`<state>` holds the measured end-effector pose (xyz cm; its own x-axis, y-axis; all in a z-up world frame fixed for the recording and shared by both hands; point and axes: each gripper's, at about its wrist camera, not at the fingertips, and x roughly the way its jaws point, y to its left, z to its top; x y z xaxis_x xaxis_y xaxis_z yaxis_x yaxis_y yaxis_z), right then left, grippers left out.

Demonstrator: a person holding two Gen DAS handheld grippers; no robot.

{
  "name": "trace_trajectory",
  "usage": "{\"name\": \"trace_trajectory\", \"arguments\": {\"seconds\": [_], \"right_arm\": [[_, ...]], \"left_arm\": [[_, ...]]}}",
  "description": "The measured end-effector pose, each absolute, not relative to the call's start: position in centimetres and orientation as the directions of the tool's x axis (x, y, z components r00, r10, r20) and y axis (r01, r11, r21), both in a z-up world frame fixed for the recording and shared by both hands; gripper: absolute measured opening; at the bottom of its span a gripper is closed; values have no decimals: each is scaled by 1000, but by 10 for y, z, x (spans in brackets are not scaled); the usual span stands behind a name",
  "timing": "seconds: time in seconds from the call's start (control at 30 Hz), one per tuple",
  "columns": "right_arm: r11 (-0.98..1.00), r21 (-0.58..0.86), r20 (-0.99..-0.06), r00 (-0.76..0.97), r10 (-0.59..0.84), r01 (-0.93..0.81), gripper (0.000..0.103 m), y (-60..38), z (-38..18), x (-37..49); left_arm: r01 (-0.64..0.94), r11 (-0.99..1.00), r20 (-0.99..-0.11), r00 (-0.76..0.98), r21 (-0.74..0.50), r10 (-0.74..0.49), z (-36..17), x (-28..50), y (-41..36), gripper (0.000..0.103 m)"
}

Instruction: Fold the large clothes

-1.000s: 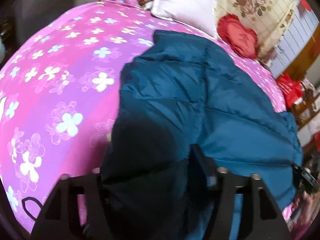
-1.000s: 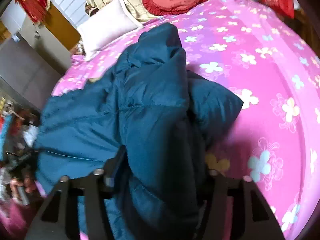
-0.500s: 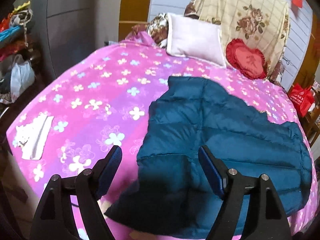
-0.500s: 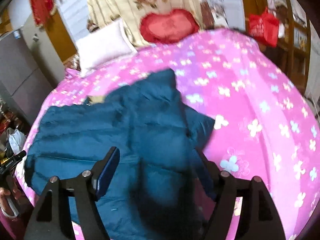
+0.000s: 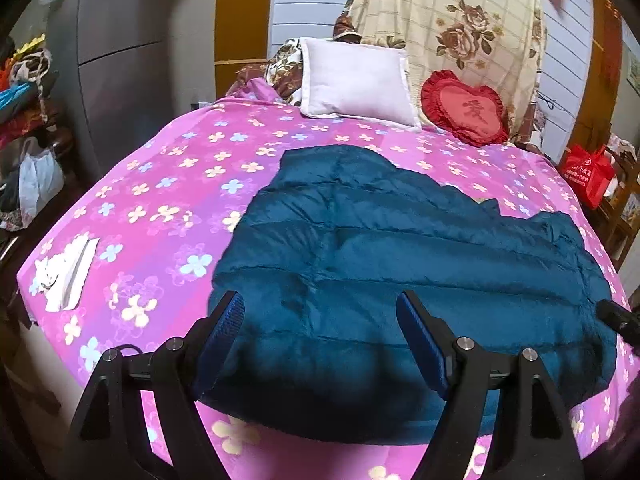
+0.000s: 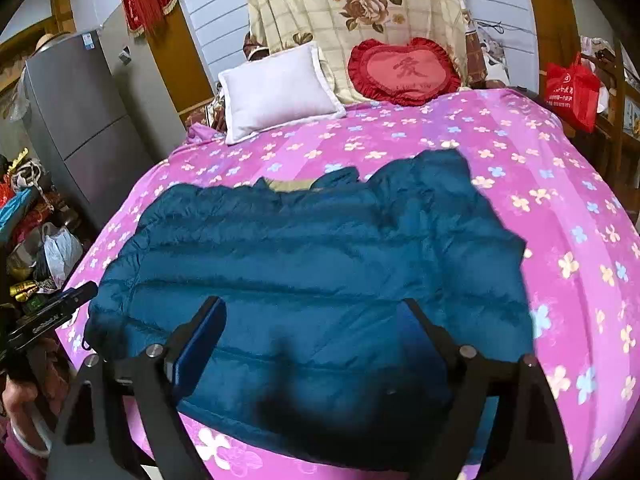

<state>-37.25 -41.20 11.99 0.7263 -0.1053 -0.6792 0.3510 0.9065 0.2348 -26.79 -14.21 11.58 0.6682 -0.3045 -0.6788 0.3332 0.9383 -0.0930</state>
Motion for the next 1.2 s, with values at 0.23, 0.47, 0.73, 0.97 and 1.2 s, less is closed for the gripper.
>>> {"name": "trace_trajectory", "arguments": {"seconds": [0.23, 0.47, 0.73, 0.97, 1.2], "right_arm": [[912, 170, -685, 710, -162, 372, 96, -387, 110, -366], [912, 149, -679, 710, -188, 383, 97, -372, 109, -365], [919, 133, -669, 718, -193, 371, 97, -362, 112, -366], [918, 134, -669, 717, -195, 374, 98, -362, 112, -366], [921, 128, -675, 713, -192, 369, 98, -359, 109, -363]], "left_arm": [[334, 940, -667, 685, -69, -293, 112, -282, -153, 58], [336, 941, -658, 699, -45, -281, 111, -291, -163, 58], [347, 938, -652, 707, -19, -275, 110, -297, -170, 57], [348, 937, -649, 709, -17, -275, 109, -298, -172, 57], [349, 937, -651, 707, -17, -275, 109, -297, -172, 57]]}}
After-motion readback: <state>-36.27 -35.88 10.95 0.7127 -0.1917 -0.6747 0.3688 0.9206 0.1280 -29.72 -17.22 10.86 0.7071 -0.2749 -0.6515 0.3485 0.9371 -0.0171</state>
